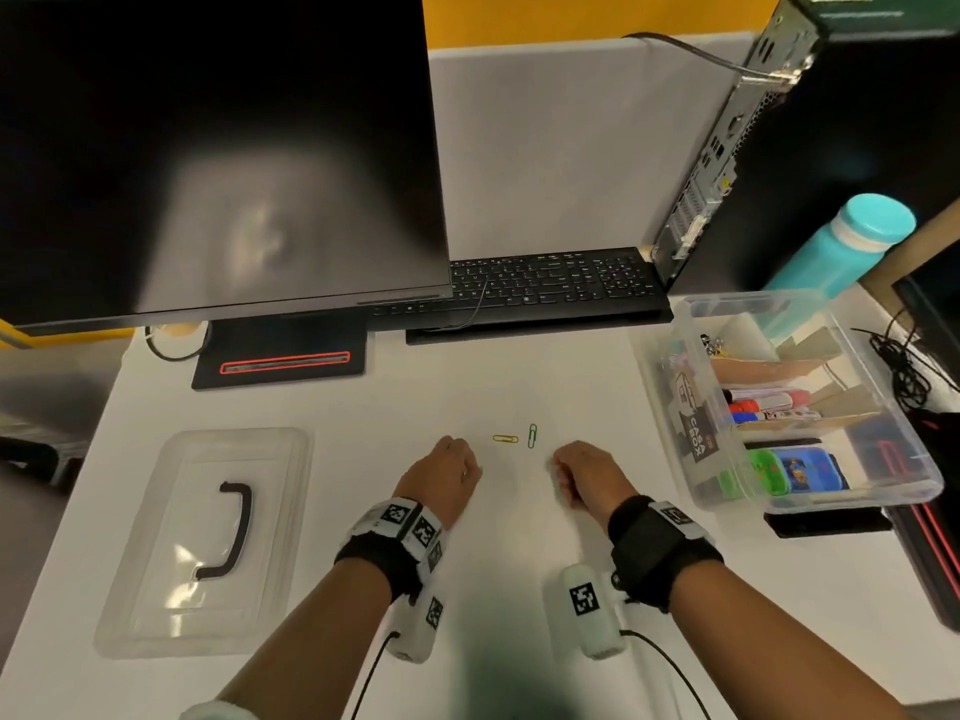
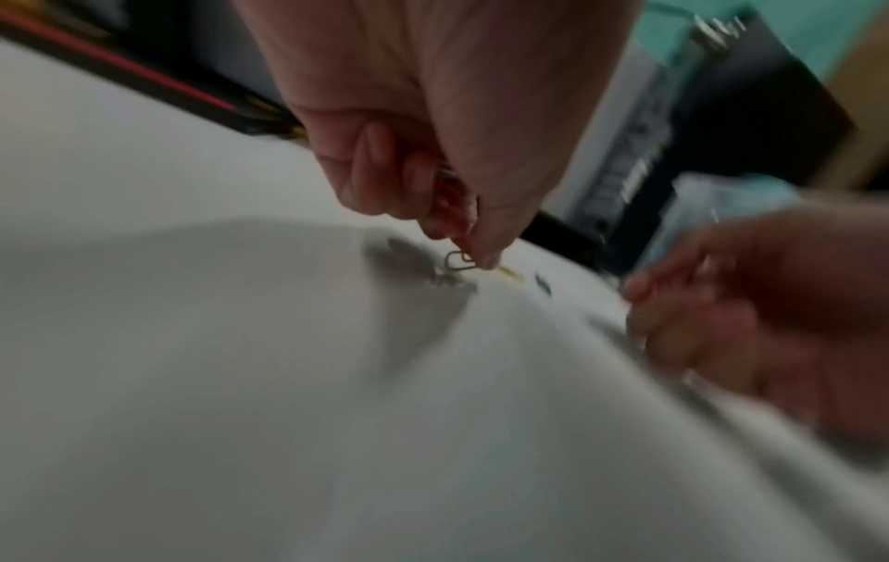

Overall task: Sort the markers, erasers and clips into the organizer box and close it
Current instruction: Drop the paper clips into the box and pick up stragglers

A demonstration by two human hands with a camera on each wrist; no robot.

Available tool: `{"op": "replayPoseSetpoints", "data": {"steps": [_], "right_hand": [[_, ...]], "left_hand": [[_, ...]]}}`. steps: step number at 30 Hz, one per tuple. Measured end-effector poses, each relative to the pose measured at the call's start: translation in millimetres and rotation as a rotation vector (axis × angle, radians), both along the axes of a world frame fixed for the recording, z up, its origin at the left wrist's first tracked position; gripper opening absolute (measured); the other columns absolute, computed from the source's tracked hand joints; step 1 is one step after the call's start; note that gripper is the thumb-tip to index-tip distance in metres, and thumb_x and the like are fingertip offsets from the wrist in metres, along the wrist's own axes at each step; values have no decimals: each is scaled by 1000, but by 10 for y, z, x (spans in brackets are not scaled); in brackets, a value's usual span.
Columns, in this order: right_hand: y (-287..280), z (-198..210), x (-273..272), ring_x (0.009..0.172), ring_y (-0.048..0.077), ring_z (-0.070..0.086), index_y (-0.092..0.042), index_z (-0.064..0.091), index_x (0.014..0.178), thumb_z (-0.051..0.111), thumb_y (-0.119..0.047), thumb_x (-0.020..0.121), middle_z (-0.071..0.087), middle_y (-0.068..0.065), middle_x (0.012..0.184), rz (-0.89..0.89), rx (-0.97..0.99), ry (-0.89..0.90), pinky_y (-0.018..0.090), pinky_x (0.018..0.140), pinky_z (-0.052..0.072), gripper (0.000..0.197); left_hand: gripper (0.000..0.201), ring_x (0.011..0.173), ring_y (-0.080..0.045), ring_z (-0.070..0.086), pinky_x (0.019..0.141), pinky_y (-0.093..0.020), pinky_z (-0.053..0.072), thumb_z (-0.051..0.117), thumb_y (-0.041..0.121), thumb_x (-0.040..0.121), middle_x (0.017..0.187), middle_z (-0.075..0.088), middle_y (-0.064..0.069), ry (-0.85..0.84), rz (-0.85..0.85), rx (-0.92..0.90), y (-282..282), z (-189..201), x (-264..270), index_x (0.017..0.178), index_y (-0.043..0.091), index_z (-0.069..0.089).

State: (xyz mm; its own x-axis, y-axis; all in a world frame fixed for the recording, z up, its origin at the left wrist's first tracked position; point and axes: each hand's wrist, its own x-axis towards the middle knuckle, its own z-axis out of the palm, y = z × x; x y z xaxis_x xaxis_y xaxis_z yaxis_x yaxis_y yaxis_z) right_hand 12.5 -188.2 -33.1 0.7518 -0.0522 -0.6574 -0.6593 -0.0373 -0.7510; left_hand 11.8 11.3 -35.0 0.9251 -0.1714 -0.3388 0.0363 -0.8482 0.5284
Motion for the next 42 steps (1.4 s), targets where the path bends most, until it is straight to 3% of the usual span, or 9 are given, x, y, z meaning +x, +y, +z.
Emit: {"op": "replayPoseSetpoints", "data": {"steps": [3, 10, 15, 19, 23, 26, 30, 36, 42], "right_hand": [[78, -49, 183, 76, 18, 48, -14, 47, 77, 51, -18, 94, 50, -1, 75, 186, -445, -175, 23, 63, 36, 18], [347, -140, 365, 97, 33, 62, -1, 45, 116, 45, -20, 96, 62, 18, 110, 341, -771, -109, 34, 76, 49, 27], [281, -129, 345, 84, 30, 59, -3, 47, 106, 43, -17, 96, 61, 12, 94, 381, -764, -104, 30, 67, 42, 18], [89, -68, 258, 56, 17, 41, -12, 42, 72, 38, -15, 94, 46, 2, 63, 122, -314, -77, 25, 53, 33, 23], [-99, 16, 37, 35, 11, 23, -18, 33, 58, 33, -11, 83, 31, -2, 46, -237, 353, 4, 17, 34, 16, 26], [-167, 36, -55, 37, 13, 24, -13, 38, 60, 35, -16, 72, 34, 3, 52, -307, 565, -21, 16, 36, 15, 13], [-28, 95, 115, 41, 13, 31, -11, 49, 67, 39, -12, 86, 45, 4, 57, -112, 235, -6, 19, 36, 19, 21], [349, 118, 377, 77, 28, 59, -12, 49, 107, 39, -27, 96, 64, 8, 89, 786, -872, -366, 32, 64, 44, 21], [498, 18, 418, 76, 25, 52, -7, 48, 110, 39, -18, 95, 64, 12, 105, 881, -1005, -246, 31, 66, 38, 20]], "left_hand": [[8, 71, -9, 50, 68, -21, 44, 48, 18, 96, 88, 53, 2, 16, 269, -370, 155, 73, 9, 89, 15, 51], [18, 52, -8, 36, 46, -18, 28, 43, 8, 96, 69, 50, 2, 415, 777, -1160, 411, 214, 3, 99, 7, 61], [25, 48, -13, 41, 44, -21, 31, 32, 4, 86, 61, 46, -2, 516, 976, -1296, 371, 119, 45, 70, 11, 50], [28, 40, -11, 35, 38, -17, 26, 31, 6, 87, 56, 39, 0, 530, 879, -1054, 248, 62, 114, 65, 11, 48], [15, 69, -13, 47, 67, -25, 38, 57, 27, 90, 76, 50, 6, 123, 217, -207, 143, -11, 70, 92, 13, 59], [22, 78, -18, 52, 76, -28, 44, 58, 30, 88, 93, 44, 5, 31, -24, 41, 94, -39, 30, 103, 15, 53], [15, 87, -22, 60, 80, -32, 49, 55, 26, 91, 105, 53, -2, -17, -56, 103, 26, 11, 33, 98, 13, 58], [17, 90, -23, 60, 80, -34, 50, 50, 27, 92, 108, 54, -3, 28, -53, 176, -17, 47, 4, 99, 14, 57], [21, 100, -24, 55, 78, -33, 45, 39, 21, 97, 117, 49, -8, -18, -144, 282, -59, 32, -67, 112, 9, 48]]}}
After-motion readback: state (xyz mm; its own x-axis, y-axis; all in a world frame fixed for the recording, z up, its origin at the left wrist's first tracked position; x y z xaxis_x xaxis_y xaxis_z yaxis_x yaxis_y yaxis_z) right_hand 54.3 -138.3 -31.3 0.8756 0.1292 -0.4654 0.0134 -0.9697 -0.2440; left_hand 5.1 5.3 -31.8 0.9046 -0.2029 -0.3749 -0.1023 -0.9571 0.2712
